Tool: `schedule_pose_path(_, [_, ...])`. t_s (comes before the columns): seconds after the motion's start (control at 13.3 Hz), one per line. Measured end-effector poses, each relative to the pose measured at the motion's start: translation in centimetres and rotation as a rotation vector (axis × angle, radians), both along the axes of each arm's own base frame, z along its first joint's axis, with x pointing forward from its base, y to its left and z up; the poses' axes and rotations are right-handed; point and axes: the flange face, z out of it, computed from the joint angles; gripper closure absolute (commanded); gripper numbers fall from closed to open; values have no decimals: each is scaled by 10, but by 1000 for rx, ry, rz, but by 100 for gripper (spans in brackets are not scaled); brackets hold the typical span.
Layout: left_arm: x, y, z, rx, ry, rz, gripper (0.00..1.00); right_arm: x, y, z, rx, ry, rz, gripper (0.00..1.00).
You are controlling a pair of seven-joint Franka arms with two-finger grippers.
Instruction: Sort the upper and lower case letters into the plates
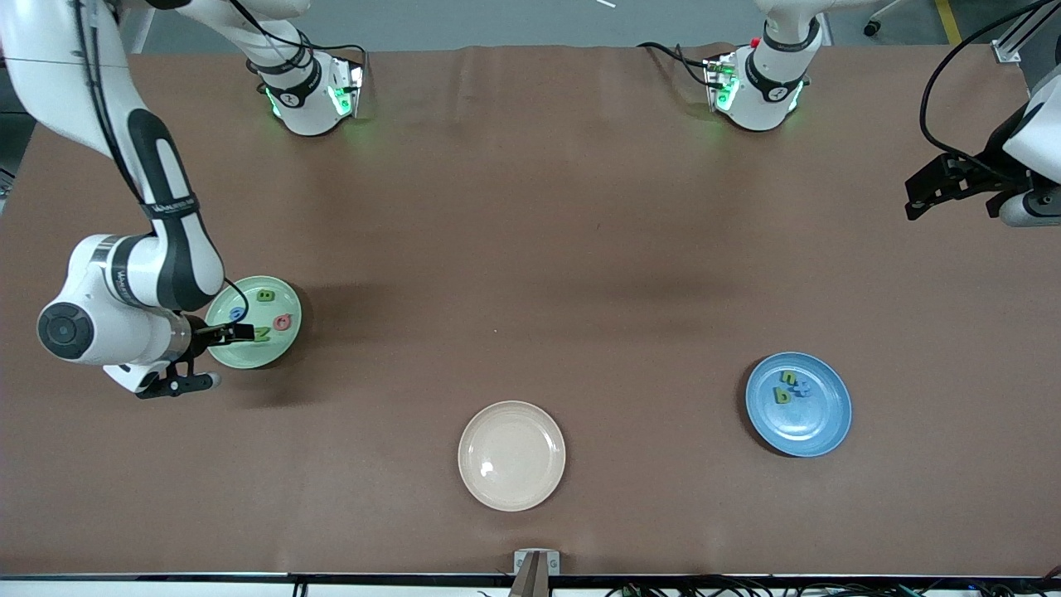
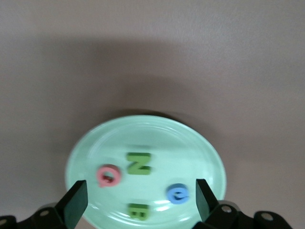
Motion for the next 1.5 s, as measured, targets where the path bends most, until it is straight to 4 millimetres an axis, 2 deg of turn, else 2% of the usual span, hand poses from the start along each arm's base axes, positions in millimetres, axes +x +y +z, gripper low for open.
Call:
schedule_pose_path(0.15, [0,0,0,0,0,0,0,2,-7,23,16,-23,-33,0])
schedule_pose_path(0.3, [0,0,0,0,0,0,0,0,0,37,17,-22,-42,0])
schedule_pose_path(0.75, [0,0,0,0,1,0,0,-2,32,46,-58,-13,-69,0])
schedule_pose_path(0.98, [0,0,0,0,1,0,0,-5,28,61,-56,-13,-76,0])
schedule_pose_path(1.13, [0,0,-1,0,2,0,0,-12,26,88,-42,-2,-81,0])
schedule_pose_path(1.2, [0,0,-1,0,2,0,0,-18,27,107,-31,8,-81,0])
schedule_pose_path(1.5, [0,0,-2,0,5,0,0,-40,28,220,16,-41,-71,0])
